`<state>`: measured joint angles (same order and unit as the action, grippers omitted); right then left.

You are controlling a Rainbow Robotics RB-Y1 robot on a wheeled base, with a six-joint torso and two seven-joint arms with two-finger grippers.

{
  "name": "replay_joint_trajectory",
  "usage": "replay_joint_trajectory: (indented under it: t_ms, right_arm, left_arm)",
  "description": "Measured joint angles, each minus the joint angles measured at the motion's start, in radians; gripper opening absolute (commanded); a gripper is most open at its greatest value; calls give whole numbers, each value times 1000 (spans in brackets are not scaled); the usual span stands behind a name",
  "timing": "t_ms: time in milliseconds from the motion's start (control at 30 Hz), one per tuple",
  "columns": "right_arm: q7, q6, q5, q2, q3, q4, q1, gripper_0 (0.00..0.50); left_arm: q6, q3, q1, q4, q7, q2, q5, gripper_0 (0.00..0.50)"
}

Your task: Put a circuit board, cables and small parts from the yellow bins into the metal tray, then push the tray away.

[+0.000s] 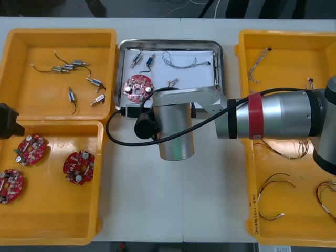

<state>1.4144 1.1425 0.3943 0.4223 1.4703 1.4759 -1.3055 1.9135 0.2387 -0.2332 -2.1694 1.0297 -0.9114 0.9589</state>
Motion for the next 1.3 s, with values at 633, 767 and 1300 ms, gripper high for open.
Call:
replay_joint_trajectory:
  t_ms: [633,767,1300]
  right_arm:
    - [62,-87,1,1,24,-96,-49,0]
    - [62,-107,2,1,24,-117,-55,0]
    - [62,-215,90,1,24,-228,-84,0]
  left_arm:
    - [0,0,0,0,0,0,0,500]
    - [0,0,0,0,0,0,0,500]
    - [0,0,0,0,0,0,0,500]
